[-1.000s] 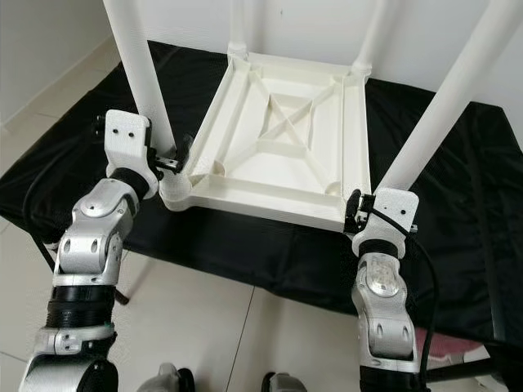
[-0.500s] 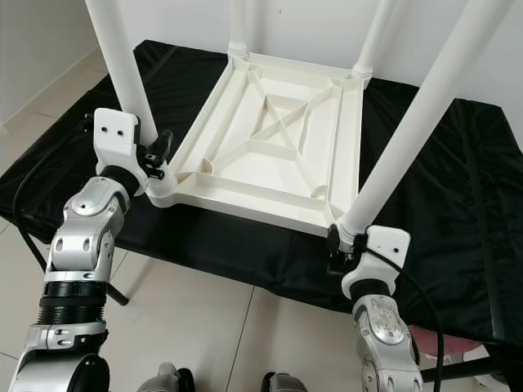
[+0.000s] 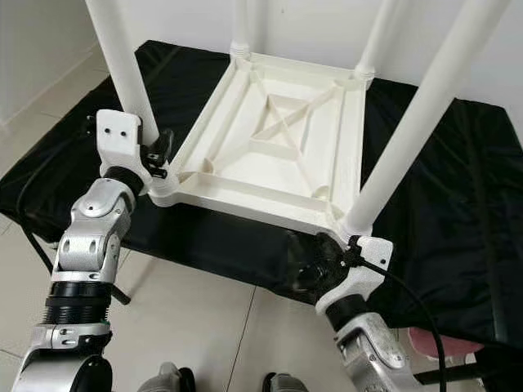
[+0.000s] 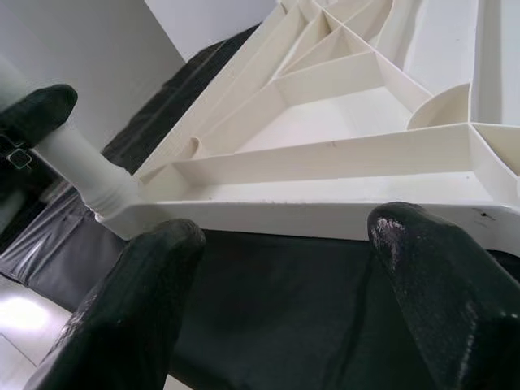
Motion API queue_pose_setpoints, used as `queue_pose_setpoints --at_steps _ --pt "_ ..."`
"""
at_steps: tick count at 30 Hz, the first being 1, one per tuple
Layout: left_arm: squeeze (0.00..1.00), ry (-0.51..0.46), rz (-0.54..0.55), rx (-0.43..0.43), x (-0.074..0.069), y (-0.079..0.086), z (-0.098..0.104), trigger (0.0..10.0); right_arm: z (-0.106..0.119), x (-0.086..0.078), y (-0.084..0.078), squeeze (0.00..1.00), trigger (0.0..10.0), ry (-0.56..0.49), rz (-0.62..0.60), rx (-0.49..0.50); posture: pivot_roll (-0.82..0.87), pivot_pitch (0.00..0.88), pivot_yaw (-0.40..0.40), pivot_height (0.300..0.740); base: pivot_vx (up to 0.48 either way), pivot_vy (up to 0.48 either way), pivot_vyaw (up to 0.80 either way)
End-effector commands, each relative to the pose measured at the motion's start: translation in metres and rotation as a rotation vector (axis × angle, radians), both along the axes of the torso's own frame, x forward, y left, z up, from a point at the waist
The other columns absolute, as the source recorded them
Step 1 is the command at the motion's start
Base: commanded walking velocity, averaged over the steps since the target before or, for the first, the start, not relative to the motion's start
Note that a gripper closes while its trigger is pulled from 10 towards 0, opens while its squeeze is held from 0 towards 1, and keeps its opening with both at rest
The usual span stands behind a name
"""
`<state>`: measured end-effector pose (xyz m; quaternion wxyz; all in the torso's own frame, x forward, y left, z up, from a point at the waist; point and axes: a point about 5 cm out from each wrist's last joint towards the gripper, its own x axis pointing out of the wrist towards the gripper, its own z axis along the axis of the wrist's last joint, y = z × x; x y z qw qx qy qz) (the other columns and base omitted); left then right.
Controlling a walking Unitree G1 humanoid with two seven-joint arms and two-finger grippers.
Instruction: Building children table
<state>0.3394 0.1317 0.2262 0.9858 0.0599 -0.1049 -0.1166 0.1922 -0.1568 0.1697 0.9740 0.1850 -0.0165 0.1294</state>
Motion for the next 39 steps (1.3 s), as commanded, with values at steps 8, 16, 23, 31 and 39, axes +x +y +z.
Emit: queue_pose_setpoints --at_steps 8,16,23,31,39 --pt "0.0 -0.012 0.028 0.058 0.003 -0.002 -0.004 0.0 -0.003 0.016 -0.012 0.0 10.0 0.065 -0.183 0.195 -0.06 0.129 0.021 0.74 0.0 0.0 0.0" --pt "0.0 -0.007 0.034 0.127 0.002 0.0 -0.005 10.0 0.008 0.017 0.001 0.0 10.0 0.024 -0.068 0.545 -0.04 0.122 0.015 0.74 0.0 0.0 0.0" --pt "1.0 -0.014 -0.035 0.282 -0.007 0.007 -0.011 10.0 -0.003 0.019 -0.001 0.0 10.0 0.088 -0.073 0.264 -0.03 0.128 0.021 0.74 0.0 0.0 0.0" --pt "1.0 0.019 -0.182 0.23 -0.039 0.032 -0.004 10.0 -0.001 0.028 0.005 0.0 10.0 0.075 -0.041 0.079 -0.01 0.13 0.021 0.74 0.0 0.0 0.0" --pt "0.0 0.002 -0.192 0.32 -0.066 0.046 -0.004 10.0 -0.003 0.032 0.005 0.0 10.0 0.069 -0.06 0.002 0.01 0.132 0.009 0.74 0.0 0.0 0.0"
